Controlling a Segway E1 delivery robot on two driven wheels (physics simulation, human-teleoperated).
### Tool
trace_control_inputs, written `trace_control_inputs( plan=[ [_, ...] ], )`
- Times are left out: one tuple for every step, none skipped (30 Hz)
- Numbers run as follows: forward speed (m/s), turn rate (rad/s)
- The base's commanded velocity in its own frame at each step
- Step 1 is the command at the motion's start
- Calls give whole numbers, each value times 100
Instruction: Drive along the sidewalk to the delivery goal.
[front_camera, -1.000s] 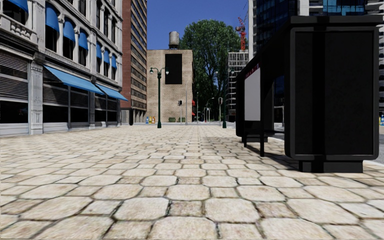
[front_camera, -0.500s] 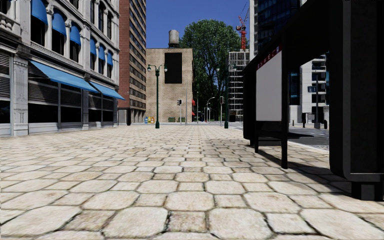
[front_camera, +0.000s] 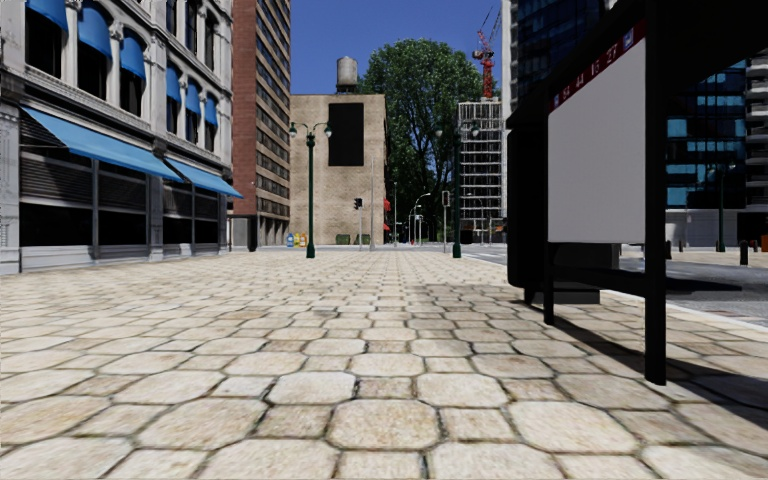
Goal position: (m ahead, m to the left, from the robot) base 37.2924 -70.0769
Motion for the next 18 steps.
trace_control_inputs(
  plan=[
    [200, 0],
    [200, 0],
    [200, 0],
    [200, 0],
    [200, 0],
    [200, 0],
    [200, 0],
    [200, 0],
    [200, 0],
    [200, 0],
    [200, 0],
    [200, 0],
    [200, 0],
    [200, 0],
    [200, 0],
    [200, 0],
    [200, 0],
    [200, 0]
  ],
)
